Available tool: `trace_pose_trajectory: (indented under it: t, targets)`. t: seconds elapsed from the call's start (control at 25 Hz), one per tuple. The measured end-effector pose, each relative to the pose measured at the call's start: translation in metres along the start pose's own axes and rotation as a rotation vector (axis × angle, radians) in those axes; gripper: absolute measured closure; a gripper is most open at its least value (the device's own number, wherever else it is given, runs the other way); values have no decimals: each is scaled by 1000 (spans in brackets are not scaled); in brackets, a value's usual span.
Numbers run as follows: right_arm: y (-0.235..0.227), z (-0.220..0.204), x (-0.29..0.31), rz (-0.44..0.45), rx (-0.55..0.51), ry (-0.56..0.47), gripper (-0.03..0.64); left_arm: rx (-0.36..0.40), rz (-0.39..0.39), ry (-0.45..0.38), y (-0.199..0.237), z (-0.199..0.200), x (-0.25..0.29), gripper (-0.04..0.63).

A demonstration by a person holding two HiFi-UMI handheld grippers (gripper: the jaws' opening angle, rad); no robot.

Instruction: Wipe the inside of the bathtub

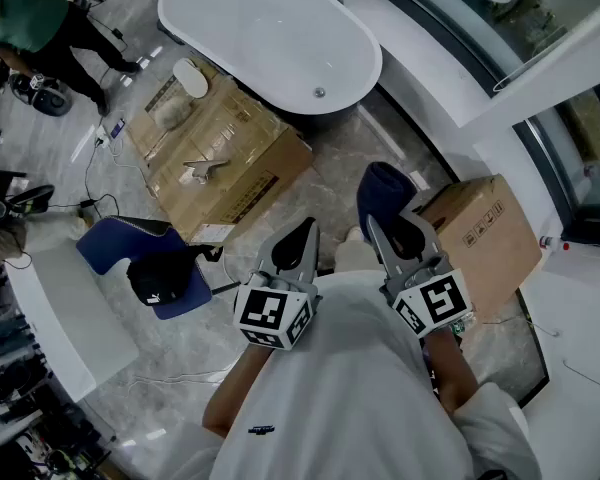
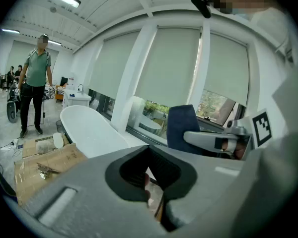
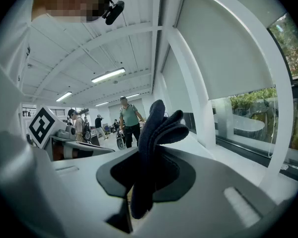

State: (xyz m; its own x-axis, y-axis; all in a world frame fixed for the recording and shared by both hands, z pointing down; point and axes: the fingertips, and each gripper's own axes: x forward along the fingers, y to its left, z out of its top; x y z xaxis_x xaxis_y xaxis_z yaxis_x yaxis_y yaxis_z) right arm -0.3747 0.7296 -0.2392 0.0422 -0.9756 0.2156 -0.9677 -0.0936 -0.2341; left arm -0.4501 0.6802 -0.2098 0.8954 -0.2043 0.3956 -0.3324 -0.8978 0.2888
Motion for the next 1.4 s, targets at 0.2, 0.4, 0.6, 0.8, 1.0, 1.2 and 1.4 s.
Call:
trace_pose_trajectory:
  t: [0.2, 0.4, 0.6, 0.8, 1.0, 1.2, 1.4]
  targets:
    - [-25, -2, -11, 24, 2, -9, 557, 3, 21, -22, -25, 1, 24, 595]
    - [-49, 2, -18, 49, 17, -16, 555, 15, 38, -17, -44, 2, 44, 595]
    - [-81, 4, -31, 40, 37, -29, 555, 21, 46, 7, -58, 2, 62, 595]
    - [-116, 5, -42, -9, 56, -46, 555, 34, 56, 20, -63, 5, 76, 595]
    - [-133, 3, -37, -35, 73, -47, 555, 21, 60, 31, -54, 3, 85, 595]
    - [-141, 8, -7, -39, 64, -32, 555, -7, 52, 36, -29, 10, 103, 595]
    - [-154, 13, 30, -12, 45, 7, 555, -69, 57, -4, 0, 29, 130, 595]
